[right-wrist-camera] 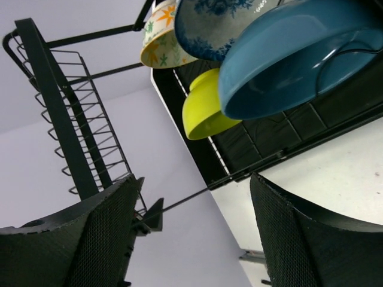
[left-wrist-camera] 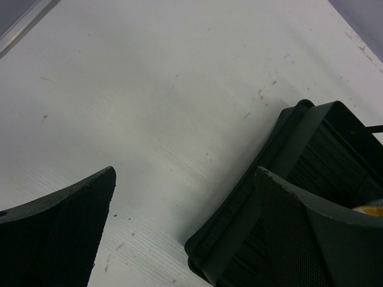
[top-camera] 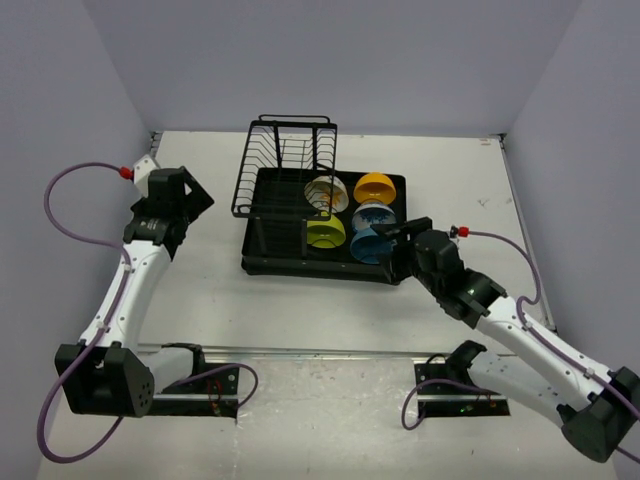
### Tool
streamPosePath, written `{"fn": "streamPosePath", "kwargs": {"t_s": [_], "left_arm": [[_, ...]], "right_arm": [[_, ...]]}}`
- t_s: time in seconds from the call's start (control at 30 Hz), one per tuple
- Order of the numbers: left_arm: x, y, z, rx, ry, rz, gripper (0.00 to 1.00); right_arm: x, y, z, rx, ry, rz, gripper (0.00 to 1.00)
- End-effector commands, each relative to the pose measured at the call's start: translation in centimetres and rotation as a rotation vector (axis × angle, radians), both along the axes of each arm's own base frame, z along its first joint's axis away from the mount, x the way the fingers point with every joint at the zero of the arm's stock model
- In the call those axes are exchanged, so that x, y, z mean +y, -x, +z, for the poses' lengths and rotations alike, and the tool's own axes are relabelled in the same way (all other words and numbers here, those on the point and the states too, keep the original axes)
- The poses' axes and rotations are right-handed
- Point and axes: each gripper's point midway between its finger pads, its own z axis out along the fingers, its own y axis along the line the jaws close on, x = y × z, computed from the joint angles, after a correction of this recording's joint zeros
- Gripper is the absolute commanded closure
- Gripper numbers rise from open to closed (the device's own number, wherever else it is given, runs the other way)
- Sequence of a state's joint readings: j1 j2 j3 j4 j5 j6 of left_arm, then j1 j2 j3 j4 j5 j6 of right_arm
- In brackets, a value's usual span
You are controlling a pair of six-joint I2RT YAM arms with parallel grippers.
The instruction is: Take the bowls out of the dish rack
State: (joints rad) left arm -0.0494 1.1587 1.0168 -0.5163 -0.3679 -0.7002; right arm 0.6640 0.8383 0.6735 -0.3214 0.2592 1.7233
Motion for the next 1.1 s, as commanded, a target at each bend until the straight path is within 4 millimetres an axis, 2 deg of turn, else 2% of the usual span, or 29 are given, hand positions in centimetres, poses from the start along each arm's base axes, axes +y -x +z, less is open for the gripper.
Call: {"fn": "streamPosePath", "kwargs": {"t_s": [0.0, 0.03, 0.2, 0.27, 0.4, 0.7, 0.83, 0.97, 1.07], "left_arm": [[-0.5, -1.4, 2.0, -0.078, 0.032, 0.003, 0.03], [-0.5, -1.4, 2.1, -0.08, 0.033, 0.005, 0.03], [-0.4, -1.6, 2.5, -0.085, 0.025, 0.006, 0.02], [-0.4, -1.5, 2.4, -0.08, 0.023, 0.008, 0.02], [-0.2, -1.5, 1.8, -0.073, 0.016, 0.015, 0.02], [0.3, -1.6, 2.2, -0.076, 0.013, 0.05, 0.02], [0.0, -1.5, 1.9, -0.079, 0.03, 0.046, 0.02], [-0.2, -1.5, 1.4, -0.065, 0.034, 0.039, 0.02], [-0.6, -1.7, 1.6, -0.067, 0.052, 0.033, 0.01]], "right_arm": [[-0.4, -2.0, 3.7, -0.069, -0.063, -0.159, 0.24], [-0.1, -1.8, 3.6, -0.061, -0.056, -0.161, 0.24], [-1.6, -2.2, 3.4, -0.072, -0.023, -0.251, 0.25], [-2.3, -2.0, 2.5, -0.042, -0.02, -0.287, 0.26], [-3.2, -1.5, 2.4, -0.035, 0.031, -0.32, 0.26], [-2.3, -1.5, 1.2, -0.031, 0.059, -0.373, 0.26], [-1.4, -1.2, 0.3, -0.012, 0.075, -0.388, 0.26], [-0.9, -1.2, -1.5, 0.024, 0.076, -0.436, 0.27], [-0.9, -1.1, -2.0, 0.025, 0.082, -0.452, 0.27]]}}
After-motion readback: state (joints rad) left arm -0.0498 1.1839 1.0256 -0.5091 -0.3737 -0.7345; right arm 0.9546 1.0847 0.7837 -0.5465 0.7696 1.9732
